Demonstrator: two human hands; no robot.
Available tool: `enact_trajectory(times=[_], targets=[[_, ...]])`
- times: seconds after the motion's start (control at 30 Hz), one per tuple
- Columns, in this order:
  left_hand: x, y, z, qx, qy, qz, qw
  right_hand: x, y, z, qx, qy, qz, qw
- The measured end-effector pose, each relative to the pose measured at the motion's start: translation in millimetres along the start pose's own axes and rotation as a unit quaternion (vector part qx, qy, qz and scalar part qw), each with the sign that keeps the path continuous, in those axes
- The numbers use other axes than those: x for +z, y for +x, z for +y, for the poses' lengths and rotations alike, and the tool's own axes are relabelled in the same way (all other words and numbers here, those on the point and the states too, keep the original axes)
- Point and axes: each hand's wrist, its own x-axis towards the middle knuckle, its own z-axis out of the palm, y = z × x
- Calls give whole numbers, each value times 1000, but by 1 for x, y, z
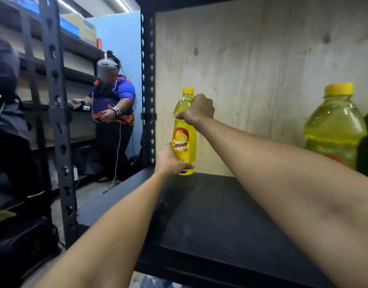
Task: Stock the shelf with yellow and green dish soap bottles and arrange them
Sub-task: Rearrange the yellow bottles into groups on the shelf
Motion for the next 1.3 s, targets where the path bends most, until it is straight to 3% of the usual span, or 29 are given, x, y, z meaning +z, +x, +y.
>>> enact_trajectory(times=[0.37,0.57,0.63,0.7,0.77,0.8,0.9,0.97,1.03,1.13,1.3], targets=[[14,9,-26,-33,-13,-9,999,32,3,16,6,15,-8,1000],[9,-12,-5,-103,37,-26,994,-9,-25,15,21,39,-52,998],[5,-38,17,-57,47,40,996,-43,-45,12,5,50,-60,997],[1,-80,45,88,34,97,991,-90,-75,9,-30,22,-47,998],[4,-125,74,173,-22,43,984,-139,-106,9,-63,-23,-16,998],[9,-144,88,170,-63,-19,983,-163,-120,10,-74,-44,7,996],[32,-182,120,76,-172,-182,965,-225,-146,21,-80,-109,113,984],[49,-200,137,34,-164,-242,956,-253,-151,37,-52,-151,171,972],[64,-215,150,40,-124,-260,957,-271,-153,51,3,-157,170,973],[82,-232,160,37,-89,-235,967,-282,-155,64,67,-152,85,982],[104,-241,165,16,-90,-156,984,-266,-151,80,95,-148,27,984]])
